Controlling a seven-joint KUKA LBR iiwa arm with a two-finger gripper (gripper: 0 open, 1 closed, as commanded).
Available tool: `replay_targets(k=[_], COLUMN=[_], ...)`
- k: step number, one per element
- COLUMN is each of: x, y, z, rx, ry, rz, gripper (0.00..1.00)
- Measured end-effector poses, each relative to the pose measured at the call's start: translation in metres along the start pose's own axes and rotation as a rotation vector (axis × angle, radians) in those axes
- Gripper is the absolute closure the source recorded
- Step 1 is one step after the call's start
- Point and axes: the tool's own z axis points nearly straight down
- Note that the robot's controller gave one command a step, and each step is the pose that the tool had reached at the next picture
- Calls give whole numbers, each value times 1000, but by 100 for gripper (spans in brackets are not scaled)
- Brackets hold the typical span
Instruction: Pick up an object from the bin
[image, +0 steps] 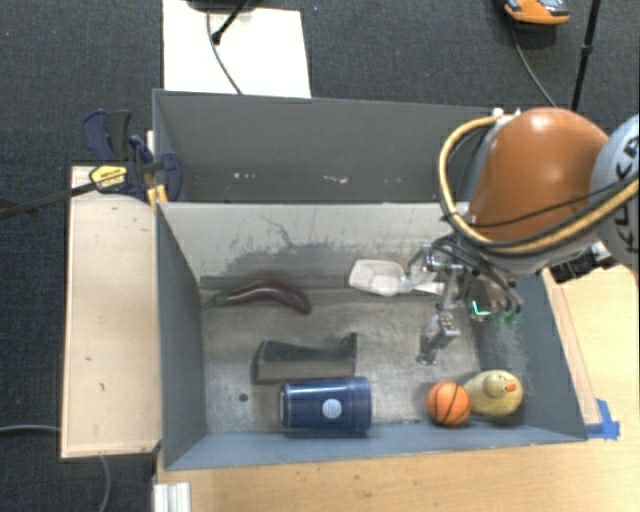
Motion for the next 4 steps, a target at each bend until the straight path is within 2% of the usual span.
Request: replay_targets(k=[1, 2, 3, 4], x=[-1, -5, -3, 0], y=[0, 44, 112, 105], z=[-4, 49, 80, 81], rx=[0, 1, -1, 1], ry=[-8, -14, -8, -5], rz=[0, -50, -101, -153], gripper=[0, 0, 0, 0])
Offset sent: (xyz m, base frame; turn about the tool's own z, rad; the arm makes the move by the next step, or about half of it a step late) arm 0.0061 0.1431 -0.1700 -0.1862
